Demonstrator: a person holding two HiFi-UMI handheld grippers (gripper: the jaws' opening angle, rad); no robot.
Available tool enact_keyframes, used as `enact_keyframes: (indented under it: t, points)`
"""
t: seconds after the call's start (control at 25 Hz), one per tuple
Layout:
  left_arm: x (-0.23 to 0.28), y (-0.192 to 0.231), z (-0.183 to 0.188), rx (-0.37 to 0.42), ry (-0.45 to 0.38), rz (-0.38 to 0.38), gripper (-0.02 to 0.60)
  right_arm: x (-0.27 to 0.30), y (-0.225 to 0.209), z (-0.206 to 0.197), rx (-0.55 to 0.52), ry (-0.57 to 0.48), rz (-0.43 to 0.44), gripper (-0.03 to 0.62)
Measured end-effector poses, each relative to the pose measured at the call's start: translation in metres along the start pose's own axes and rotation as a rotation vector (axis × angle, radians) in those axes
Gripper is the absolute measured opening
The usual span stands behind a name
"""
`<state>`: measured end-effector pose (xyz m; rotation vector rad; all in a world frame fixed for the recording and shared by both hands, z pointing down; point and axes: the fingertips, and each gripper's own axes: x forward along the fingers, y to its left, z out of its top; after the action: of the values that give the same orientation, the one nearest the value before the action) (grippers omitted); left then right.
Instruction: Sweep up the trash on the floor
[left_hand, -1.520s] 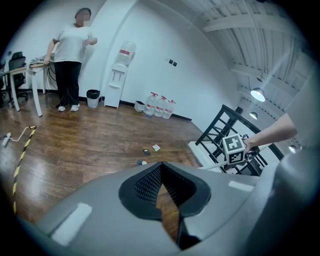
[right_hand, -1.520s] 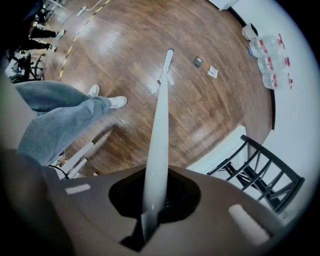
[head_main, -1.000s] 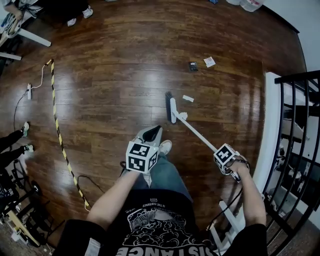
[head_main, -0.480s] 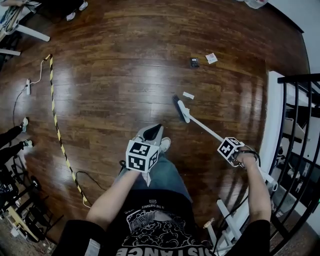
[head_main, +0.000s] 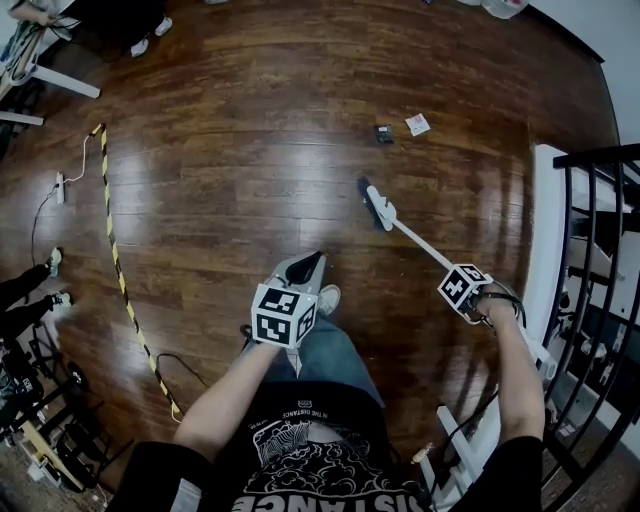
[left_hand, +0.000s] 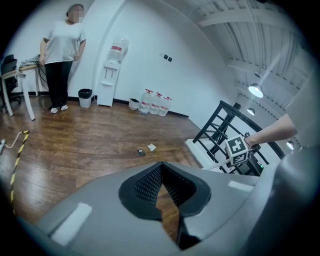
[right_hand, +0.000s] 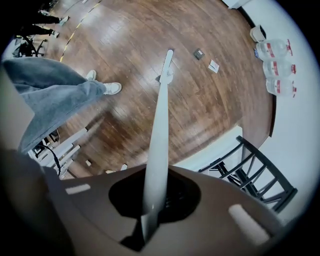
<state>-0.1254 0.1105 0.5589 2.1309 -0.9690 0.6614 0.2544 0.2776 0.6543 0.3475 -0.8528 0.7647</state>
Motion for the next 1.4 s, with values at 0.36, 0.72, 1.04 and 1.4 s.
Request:
enact_keyframes:
  t: [0.36,0.72,1.04,1.4]
  points:
    - [0.009,-0.021,0.044,0.064,-0.034,-0.034,0.005,-0.008,0.053,-0.002,0.313,-0.199,0.319,0.001]
    - [0.029,-0.028,0.101,0.093,-0.057,-0.078,0.005,-0.052,0.095,0.056,0.652,-0.414,0.541,0.001]
    - [0.077,0.008,0.177,0.094,-0.048,-0.154,0.005,-0.13,0.064,0.135,0.822,-0.513,0.665,0.0]
    - [0.117,0.078,0.308,0.103,-0.046,-0.239,0.005,-0.242,0.0,0.221,0.954,-0.539,0.74,0.0]
